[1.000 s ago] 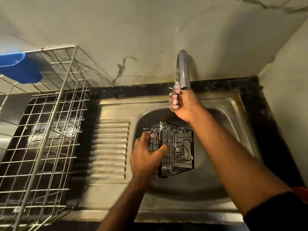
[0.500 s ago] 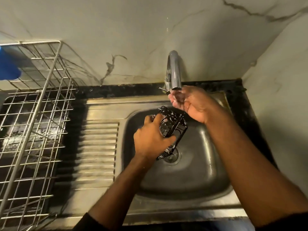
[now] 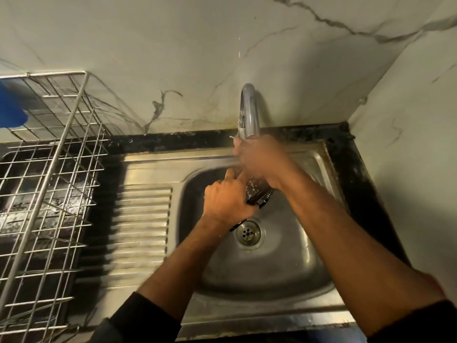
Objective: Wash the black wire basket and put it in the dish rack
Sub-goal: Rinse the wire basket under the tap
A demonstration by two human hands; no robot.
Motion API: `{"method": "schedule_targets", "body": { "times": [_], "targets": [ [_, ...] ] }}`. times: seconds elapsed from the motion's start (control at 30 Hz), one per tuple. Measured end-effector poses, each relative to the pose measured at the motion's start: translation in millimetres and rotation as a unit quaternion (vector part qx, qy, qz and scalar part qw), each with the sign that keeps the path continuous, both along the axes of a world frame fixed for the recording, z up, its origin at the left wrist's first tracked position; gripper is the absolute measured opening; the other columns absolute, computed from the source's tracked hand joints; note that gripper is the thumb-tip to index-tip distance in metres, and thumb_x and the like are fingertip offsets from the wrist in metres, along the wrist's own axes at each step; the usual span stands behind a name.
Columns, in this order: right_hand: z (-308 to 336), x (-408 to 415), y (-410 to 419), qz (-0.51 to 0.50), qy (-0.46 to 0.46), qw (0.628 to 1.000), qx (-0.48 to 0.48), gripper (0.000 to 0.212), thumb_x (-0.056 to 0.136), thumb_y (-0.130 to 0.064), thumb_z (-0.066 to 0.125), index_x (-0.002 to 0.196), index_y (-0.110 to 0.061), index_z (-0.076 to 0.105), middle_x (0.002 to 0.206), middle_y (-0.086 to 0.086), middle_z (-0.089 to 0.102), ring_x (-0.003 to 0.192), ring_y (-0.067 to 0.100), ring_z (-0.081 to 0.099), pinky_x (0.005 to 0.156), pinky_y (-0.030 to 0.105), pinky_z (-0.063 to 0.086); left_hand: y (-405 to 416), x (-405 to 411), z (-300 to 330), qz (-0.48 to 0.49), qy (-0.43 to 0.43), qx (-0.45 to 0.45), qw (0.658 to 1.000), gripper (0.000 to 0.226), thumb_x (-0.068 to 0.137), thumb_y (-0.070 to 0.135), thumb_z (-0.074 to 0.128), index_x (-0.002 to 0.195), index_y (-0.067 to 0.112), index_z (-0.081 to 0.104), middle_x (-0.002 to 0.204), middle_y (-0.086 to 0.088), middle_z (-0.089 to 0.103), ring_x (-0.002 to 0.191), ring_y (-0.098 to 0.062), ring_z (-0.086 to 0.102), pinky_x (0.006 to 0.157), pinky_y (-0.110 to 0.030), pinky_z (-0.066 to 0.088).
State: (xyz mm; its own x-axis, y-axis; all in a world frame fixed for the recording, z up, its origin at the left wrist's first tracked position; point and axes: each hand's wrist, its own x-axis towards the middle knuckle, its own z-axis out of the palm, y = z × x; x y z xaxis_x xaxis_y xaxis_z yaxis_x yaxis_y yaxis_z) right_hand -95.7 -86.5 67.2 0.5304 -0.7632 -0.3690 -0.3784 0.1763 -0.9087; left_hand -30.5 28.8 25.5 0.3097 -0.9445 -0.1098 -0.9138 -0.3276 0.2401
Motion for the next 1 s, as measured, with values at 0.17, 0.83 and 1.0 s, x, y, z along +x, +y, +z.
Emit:
{"method": "schedule_targets", "body": {
  "times": [0.17,0.83,1.0],
  "targets": [
    [-11.2,15.7,-4.6,-0.099,-0.129,0.947,0.278,0.04,0.101,-0.02,0.041,0.061,-0.02,0.043,0.047,-0.006,0.037,0.034,0.005,0.026,0.029,0.015,0.018,1.7,2.0,-12.5,-0.023,-0.005,0.012,1.0,0.079,0.074,0.061,0.071,0.138,0.022,0.044,0.121,-0.004,0.053,0.104,-0.032,0.066,0.083,-0.045,0.053],
    [5.6,-14.3,-4.3,0.124,0.106,0.985,-0.047,0.024,0.104,-0.014,0.048,0.101,-0.004,0.069,0.09,0.008,0.072,0.083,0.018,0.069,0.076,0.029,0.058,11.1,16.5,-11.0,-0.005,-0.013,-0.016,1.0,0.105,0.072,0.076,0.062,0.151,0.014,0.033,0.131,-0.004,0.058,0.11,-0.03,0.066,0.087,-0.044,0.054],
    [7.4,-27.4,-8.4,0.081,0.073,0.992,-0.069,0.017,0.097,0.005,0.051,0.103,0.011,0.066,0.1,0.02,0.073,0.086,0.019,0.072,0.086,0.038,0.058,12.5,17.3,-6.8,-0.001,-0.022,-0.013,1.0,0.11,0.072,0.077,0.062,0.156,0.013,0.028,0.139,-0.004,0.055,0.115,-0.028,0.064,0.09,-0.043,0.052]
  ]
}}
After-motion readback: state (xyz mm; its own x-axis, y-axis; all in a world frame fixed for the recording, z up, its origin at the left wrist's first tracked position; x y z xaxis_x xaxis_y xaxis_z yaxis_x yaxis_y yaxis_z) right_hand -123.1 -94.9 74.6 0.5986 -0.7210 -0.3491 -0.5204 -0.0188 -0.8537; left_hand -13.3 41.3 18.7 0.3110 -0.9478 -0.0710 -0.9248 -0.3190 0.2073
